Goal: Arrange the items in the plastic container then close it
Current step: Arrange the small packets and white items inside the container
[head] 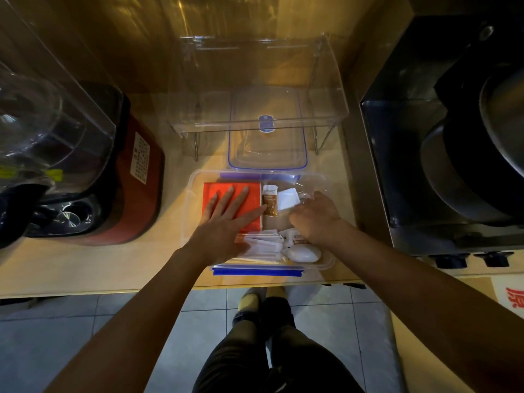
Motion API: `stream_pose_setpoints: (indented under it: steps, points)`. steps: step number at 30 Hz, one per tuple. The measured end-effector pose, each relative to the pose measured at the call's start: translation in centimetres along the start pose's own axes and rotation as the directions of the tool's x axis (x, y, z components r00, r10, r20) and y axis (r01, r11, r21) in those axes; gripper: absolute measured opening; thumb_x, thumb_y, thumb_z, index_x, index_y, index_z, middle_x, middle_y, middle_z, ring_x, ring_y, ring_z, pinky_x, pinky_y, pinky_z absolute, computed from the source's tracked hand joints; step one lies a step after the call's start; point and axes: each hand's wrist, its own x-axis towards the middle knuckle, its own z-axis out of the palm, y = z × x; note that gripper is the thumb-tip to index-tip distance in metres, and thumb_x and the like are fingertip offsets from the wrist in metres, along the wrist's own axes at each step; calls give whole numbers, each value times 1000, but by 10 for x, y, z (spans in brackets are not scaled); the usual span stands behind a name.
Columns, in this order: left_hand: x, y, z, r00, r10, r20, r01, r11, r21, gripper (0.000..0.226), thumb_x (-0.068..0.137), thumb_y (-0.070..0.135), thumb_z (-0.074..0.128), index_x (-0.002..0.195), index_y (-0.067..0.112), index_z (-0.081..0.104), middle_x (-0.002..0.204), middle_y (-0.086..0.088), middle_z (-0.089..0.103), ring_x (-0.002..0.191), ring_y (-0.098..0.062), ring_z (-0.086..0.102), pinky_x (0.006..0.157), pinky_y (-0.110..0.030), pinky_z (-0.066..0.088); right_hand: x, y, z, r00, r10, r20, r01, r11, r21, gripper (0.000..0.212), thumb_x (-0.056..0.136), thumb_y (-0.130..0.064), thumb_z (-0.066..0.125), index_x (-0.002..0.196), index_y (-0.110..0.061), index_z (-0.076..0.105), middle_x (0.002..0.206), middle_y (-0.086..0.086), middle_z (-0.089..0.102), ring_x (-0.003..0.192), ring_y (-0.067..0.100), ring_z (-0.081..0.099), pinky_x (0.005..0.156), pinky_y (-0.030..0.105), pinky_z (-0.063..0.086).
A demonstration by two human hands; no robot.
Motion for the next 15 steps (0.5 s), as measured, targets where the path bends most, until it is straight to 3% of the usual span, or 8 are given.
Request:
stream_pose_setpoints:
  steps: [7,12,15]
  points:
    - [2,0,4,1000,-4,-9,4,1000,-4,90,79,45,64,136,50,-5,148,7,-23,138,-24,-27,109,-48,-18,2,2,2,990,-137,36,125,964,236,20,89,-24,53,104,-16,64,109,5,67,102,23,60,85,38,51]
    - [0,3,-1,1000,-10,5,9,1000,5,86,81,46,62,143,45,2,152,4,-21,144,-29,-20,111,-48,-16,2,-1,-3,988,-151,23,126,892,434,8,83,-12,54,84,-20,52,100,11,65,84,22,54,66,30,38]
    - [-3,13,-15,1000,-14,-7,14,997,-76,73,83,40,62,145,36,24,160,-3,5,147,-31,0,116,-48,-1,-1,0,-2,994,-97,39,66,869,491,13,83,-13,53,79,-22,45,89,7,59,80,20,50,64,30,37]
